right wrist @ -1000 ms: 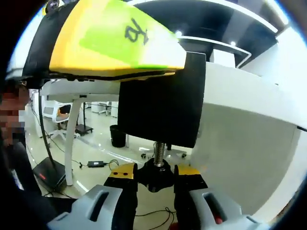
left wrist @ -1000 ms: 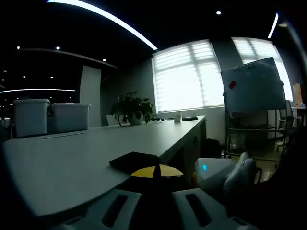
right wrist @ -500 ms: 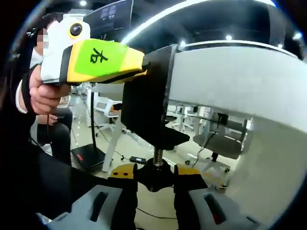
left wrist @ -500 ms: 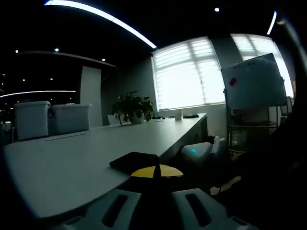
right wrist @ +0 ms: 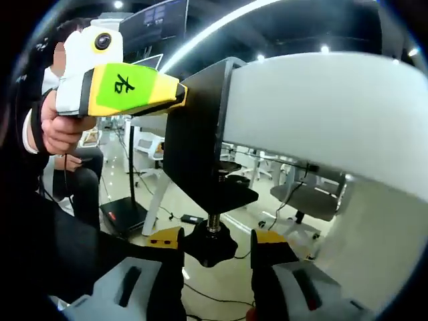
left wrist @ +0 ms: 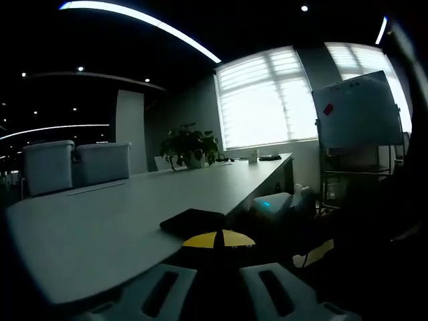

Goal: Clamp the fixed fixture on the desktop, loosen the retaining clip, secure it to the edge of the desk, and tighten the retaining clip.

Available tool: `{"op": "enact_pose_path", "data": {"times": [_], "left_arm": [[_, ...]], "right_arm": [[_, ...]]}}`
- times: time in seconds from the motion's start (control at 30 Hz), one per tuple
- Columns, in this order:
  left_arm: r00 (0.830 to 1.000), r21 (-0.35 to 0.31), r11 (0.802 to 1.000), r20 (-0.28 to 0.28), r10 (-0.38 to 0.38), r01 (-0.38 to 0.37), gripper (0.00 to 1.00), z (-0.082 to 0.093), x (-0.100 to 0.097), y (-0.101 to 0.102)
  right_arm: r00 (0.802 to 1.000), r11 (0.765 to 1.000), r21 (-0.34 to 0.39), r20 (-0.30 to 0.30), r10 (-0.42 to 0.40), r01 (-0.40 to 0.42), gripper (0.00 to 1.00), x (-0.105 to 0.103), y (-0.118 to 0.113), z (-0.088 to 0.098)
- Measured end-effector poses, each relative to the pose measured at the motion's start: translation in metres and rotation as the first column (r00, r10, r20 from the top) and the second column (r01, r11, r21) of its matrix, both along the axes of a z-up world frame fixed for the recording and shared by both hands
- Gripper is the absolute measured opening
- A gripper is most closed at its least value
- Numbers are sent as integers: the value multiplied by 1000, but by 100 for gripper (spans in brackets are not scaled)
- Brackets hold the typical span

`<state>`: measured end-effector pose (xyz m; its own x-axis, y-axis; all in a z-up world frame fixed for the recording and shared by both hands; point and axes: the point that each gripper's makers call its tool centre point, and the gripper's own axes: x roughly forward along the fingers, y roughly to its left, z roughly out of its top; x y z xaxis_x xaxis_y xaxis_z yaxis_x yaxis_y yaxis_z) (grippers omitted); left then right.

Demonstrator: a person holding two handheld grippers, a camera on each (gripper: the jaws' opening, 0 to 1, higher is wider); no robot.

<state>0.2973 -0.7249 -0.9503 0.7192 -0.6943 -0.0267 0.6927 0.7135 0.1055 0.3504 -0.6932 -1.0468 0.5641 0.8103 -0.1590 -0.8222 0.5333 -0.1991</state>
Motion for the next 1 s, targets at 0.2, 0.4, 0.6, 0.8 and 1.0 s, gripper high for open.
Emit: {"op": "enact_pose_path", "data": {"times": [0.2, 0.4, 0.6, 0.8, 1.0], "left_arm": [[1000, -35, 999, -3, -2, 2, 1, 0, 1, 1], [1000, -36, 999, -9, -12, 12, 1, 0, 0, 1], [999, -52, 998, -25, -23, 22, 1, -2, 0, 0], [999, -47, 998, -25, -32, 31, 1, -3, -1, 0], [999, -39, 998, -34, -42, 40, 1, -5, -2, -1]], "right_arm": [[936, 933, 77, -8, -352, 352, 44, 2, -18, -4], [856, 853, 80, -10, -517, 516, 44, 8, -18, -2], [830, 827, 70, -30, -557, 557, 26, 15, -19, -1], [841, 840, 50, -16, -540, 540, 26, 12, -18, -1], [878, 878, 8, 17, -479, 479, 25, 10, -17, -1]]}}
